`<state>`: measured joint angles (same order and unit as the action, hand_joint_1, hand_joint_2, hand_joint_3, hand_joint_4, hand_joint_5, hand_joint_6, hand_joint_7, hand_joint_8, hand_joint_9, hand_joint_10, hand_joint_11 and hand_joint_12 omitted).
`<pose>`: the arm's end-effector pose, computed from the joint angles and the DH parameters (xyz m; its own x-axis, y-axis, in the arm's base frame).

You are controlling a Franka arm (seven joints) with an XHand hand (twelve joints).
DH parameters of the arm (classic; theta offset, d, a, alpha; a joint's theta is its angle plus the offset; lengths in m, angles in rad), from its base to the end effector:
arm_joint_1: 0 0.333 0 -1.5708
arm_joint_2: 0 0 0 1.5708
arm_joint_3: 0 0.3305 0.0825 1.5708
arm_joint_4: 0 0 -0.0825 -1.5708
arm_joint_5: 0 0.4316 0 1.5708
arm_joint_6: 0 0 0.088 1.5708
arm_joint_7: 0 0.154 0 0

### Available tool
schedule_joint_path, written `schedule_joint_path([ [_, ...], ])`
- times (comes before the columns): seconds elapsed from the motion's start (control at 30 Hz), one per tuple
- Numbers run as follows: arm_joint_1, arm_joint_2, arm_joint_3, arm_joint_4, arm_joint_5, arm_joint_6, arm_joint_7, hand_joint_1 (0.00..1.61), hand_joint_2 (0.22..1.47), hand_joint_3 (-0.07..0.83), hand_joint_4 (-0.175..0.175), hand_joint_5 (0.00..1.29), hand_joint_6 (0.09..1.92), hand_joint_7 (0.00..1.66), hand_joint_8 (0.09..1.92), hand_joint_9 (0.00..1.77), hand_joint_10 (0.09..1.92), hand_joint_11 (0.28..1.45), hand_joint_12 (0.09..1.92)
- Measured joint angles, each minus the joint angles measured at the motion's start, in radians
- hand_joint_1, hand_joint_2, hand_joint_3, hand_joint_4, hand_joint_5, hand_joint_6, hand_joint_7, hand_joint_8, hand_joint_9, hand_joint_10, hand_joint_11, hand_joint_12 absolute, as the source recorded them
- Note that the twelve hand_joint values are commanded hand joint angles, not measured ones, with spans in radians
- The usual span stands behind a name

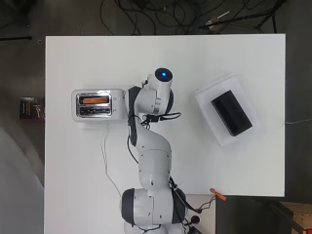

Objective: Teleoperate dual arm-hand system to toast a bread

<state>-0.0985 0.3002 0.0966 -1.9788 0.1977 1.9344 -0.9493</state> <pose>0.5905 0.0213 0.2347 0.6541 0.7544 -0.0560 0.6838 -0.6213 -0.3826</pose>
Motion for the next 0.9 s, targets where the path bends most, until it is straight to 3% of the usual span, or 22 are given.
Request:
schedule_joint_path([
  [0.13, 0.000, 0.000, 0.000, 0.000, 0.000, 0.000, 0.000, 0.34, 1.02, 0.001, 0.175, 0.90, 1.81, 1.37, 1.92, 1.57, 1.92, 1.15, 1.92],
  [0.17, 0.000, 0.000, 0.000, 0.000, 0.000, 0.000, 0.000, 0.22, 1.05, 0.006, 0.135, 0.66, 1.27, 1.01, 1.36, 1.13, 1.41, 0.86, 1.37],
  [0.2, 0.000, 0.000, 0.000, 0.000, 0.000, 0.000, 0.000, 0.12, 1.07, 0.006, 0.101, 0.50, 0.76, 0.76, 0.80, 0.84, 0.88, 0.66, 0.83],
  [0.23, 0.001, -0.003, -0.001, -0.003, -0.004, 0.005, -0.005, 0.06, 1.09, 0.004, 0.081, 0.42, 0.41, 0.62, 0.43, 0.69, 0.49, 0.57, 0.46],
  [0.27, 0.003, -0.012, -0.002, -0.012, -0.007, 0.018, -0.015, 0.03, 1.08, 0.001, 0.069, 0.37, 0.21, 0.55, 0.22, 0.62, 0.26, 0.52, 0.24],
  [0.33, 0.005, -0.060, -0.006, -0.058, 0.002, 0.078, -0.041, 0.04, 1.04, -0.006, 0.048, 0.32, 0.09, 0.51, 0.09, 0.63, 0.09, 0.51, 0.09],
  [0.37, 0.005, -0.096, -0.009, -0.091, 0.013, 0.114, -0.053, 0.09, 1.04, -0.003, 0.011, 0.30, 0.09, 0.67, 0.46, 0.83, 0.54, 0.61, 0.51],
  [0.4, 0.005, -0.154, -0.013, -0.142, 0.027, 0.162, -0.068, 0.14, 1.04, -0.001, -0.026, 0.31, 0.09, 0.85, 1.06, 1.08, 1.11, 0.79, 1.08],
  [0.43, 0.005, -0.192, -0.016, -0.172, 0.036, 0.183, -0.081, 0.17, 1.04, 0.000, -0.053, 0.32, 0.09, 0.97, 1.47, 1.25, 1.49, 0.93, 1.47],
  [0.47, 0.004, -0.223, -0.018, -0.195, 0.043, 0.189, -0.094, 0.20, 1.04, 0.000, -0.070, 0.33, 0.09, 1.04, 1.71, 1.36, 1.71, 1.02, 1.70],
  [0.5, 0.004, -0.247, -0.021, -0.209, 0.047, 0.183, -0.105, 0.22, 1.04, -0.003, -0.081, 0.33, 0.09, 1.08, 1.83, 1.41, 1.82, 1.06, 1.81],
  [0.57, 0.004, -0.260, -0.023, -0.202, 0.045, 0.148, -0.126, 0.23, 1.02, -0.009, -0.096, 0.31, 0.09, 1.10, 1.92, 1.44, 1.90, 1.09, 1.90],
  [0.77, 0.007, -0.106, -0.028, -0.032, 0.033, 0.039, -0.191, 0.20, 0.97, -0.010, -0.105, 0.30, 0.09, 1.15, 1.92, 1.47, 1.92, 1.09, 1.92],
  [0.9, 0.009, -0.025, -0.030, 0.003, 0.026, 0.004, -0.193, 0.14, 0.91, -0.019, -0.081, 0.30, 0.09, 1.15, 1.92, 1.46, 1.92, 1.02, 1.90],
])
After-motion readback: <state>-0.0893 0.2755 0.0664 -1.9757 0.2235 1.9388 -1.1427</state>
